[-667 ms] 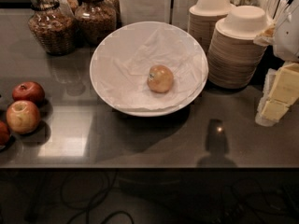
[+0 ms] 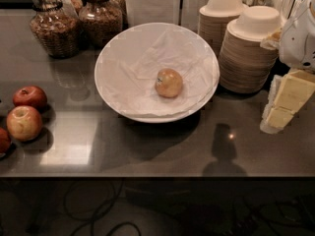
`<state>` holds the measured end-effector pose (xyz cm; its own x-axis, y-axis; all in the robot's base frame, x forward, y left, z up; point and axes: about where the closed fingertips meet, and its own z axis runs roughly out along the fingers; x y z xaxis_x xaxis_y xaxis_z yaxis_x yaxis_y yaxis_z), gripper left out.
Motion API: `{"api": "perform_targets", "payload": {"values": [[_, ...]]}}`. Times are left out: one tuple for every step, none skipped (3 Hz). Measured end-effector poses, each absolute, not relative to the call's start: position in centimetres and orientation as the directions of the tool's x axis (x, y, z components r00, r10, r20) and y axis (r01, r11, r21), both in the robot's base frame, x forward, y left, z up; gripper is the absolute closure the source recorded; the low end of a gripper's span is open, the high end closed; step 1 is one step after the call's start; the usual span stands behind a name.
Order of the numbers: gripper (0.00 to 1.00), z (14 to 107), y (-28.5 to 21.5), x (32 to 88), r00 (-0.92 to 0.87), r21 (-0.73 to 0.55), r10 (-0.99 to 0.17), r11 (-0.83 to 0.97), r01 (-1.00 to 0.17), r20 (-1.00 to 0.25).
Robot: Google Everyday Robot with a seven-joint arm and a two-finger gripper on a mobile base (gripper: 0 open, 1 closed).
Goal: Pick apple from white bowl
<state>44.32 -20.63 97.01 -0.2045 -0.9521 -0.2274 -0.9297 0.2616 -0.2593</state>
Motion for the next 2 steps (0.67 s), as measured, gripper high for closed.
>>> {"api": "perform_targets", "payload": {"values": [[0.00,96.5,-19.7,44.7,-0.189,-0.267,-0.952,0.253,-0.930,-0.243],[0.00,95.8,-16.1,47.5,-0.100,-0.300,-0.944,0.199,-0.933,-0.314]]}}
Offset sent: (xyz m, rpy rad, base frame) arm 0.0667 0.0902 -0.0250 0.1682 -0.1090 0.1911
